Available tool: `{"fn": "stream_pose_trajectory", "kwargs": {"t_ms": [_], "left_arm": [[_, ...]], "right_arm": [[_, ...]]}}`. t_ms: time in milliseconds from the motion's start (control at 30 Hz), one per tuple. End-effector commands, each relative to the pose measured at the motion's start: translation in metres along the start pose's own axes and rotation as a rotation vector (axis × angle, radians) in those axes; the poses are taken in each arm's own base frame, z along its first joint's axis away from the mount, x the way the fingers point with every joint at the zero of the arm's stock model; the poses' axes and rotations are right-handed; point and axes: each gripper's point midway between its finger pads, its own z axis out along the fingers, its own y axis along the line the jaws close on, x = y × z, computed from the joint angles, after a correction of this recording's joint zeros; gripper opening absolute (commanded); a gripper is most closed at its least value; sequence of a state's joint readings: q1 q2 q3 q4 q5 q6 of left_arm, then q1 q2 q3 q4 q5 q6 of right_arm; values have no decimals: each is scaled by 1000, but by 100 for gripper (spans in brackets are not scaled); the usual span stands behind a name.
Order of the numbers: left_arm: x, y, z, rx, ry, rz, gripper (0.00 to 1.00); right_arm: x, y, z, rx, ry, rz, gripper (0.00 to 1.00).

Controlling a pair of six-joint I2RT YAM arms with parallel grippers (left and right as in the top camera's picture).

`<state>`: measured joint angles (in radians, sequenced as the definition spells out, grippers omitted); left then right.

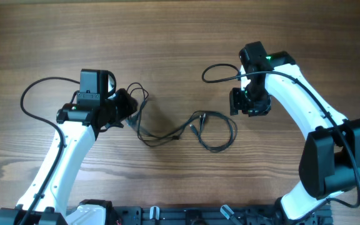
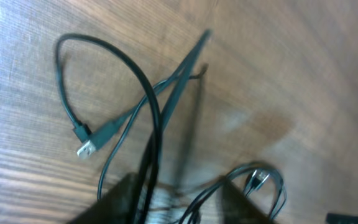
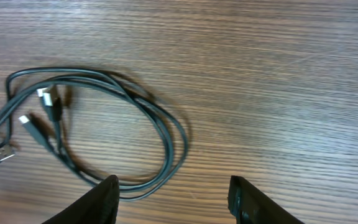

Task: Untangle cables
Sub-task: 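Move the left gripper over the loosened cables toward the upper left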

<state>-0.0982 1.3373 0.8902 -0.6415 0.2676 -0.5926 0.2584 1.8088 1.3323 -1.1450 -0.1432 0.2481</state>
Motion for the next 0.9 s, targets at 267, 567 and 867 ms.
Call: {"fn": "stream_pose_trajectory", "kwargs": {"t_ms": [267,567,867], "left_arm": [[17,-11,26,5,92,43,4],[-98,-176,-144,729,-271,246,4],[-99,-90,-77,252,-204,109,100]], "right_arm": [[-1,9,-5,-47,-16,-12,59],[0,9,-5,-46,-12,-15,63],[-1,9,-5,-47,-14,-16,63]]}}
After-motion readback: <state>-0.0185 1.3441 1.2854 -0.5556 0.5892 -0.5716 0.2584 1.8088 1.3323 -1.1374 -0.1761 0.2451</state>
